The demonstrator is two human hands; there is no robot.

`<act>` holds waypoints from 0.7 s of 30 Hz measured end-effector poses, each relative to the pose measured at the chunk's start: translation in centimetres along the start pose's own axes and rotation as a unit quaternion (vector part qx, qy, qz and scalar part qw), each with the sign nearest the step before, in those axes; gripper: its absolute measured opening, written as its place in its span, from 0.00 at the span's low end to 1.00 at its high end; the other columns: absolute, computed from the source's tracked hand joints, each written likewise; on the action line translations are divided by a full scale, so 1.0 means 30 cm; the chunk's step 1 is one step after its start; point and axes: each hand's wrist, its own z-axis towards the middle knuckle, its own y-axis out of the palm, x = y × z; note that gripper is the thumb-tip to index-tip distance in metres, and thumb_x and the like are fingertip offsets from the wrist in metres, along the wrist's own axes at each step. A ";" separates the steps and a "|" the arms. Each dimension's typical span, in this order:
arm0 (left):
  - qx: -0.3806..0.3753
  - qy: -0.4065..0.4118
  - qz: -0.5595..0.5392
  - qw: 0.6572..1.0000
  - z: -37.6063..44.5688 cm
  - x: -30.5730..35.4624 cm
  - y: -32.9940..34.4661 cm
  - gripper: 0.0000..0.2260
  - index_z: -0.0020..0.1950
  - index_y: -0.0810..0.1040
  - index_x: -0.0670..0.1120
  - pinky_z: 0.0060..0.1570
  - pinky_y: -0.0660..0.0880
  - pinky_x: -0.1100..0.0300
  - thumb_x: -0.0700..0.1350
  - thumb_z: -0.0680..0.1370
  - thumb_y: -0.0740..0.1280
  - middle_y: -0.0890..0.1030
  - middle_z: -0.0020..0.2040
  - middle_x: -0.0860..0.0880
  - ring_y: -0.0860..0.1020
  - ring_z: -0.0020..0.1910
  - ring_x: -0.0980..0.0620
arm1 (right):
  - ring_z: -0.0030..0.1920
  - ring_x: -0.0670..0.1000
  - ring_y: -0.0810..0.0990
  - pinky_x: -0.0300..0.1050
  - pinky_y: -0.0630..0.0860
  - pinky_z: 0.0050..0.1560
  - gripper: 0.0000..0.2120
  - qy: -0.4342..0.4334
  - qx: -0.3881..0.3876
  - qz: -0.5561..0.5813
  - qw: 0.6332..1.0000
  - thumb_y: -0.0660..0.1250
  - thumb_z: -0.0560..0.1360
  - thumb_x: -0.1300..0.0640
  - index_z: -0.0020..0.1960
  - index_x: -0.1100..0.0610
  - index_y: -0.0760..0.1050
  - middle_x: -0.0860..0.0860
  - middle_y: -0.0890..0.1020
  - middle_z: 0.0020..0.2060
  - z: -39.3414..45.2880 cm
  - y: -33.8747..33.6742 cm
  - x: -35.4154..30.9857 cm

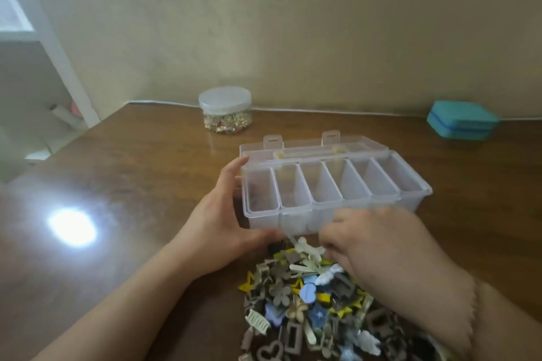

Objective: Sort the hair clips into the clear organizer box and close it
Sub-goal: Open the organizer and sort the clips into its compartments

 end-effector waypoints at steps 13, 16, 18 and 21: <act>-0.019 -0.007 -0.099 0.995 0.005 -0.011 -0.018 0.49 0.75 0.61 0.59 0.61 0.74 0.66 0.54 0.61 0.84 0.78 0.62 0.63 0.75 0.60 0.70 | 0.40 0.43 0.80 0.38 0.78 0.41 0.05 0.048 0.150 0.401 0.902 0.71 0.73 0.48 0.40 0.47 0.82 0.42 0.83 0.36 0.242 -0.174 -0.043; -0.040 -0.006 -0.102 0.994 0.018 -0.020 -0.025 0.49 0.76 0.59 0.59 0.57 0.70 0.75 0.54 0.62 0.83 0.75 0.65 0.63 0.73 0.62 0.71 | 0.50 0.45 0.73 0.48 0.73 0.52 0.06 0.031 0.046 0.297 0.953 0.67 0.75 0.45 0.42 0.44 0.79 0.42 0.78 0.43 0.295 -0.134 -0.059; -0.051 -0.009 -0.101 0.994 0.024 -0.027 -0.030 0.49 0.76 0.58 0.61 0.57 0.70 0.74 0.55 0.62 0.83 0.75 0.64 0.64 0.72 0.62 0.71 | 0.53 0.46 0.67 0.47 0.66 0.54 0.06 0.020 0.000 0.242 0.970 0.65 0.76 0.44 0.44 0.42 0.79 0.42 0.74 0.46 0.295 -0.124 -0.068; -0.059 -0.006 -0.095 0.994 0.028 -0.026 -0.031 0.49 0.75 0.57 0.61 0.60 0.71 0.70 0.56 0.62 0.83 0.74 0.65 0.62 0.72 0.63 0.69 | 0.51 0.46 0.63 0.47 0.61 0.54 0.09 0.016 -0.013 0.191 0.981 0.62 0.78 0.44 0.49 0.41 0.82 0.40 0.70 0.43 0.294 -0.134 -0.079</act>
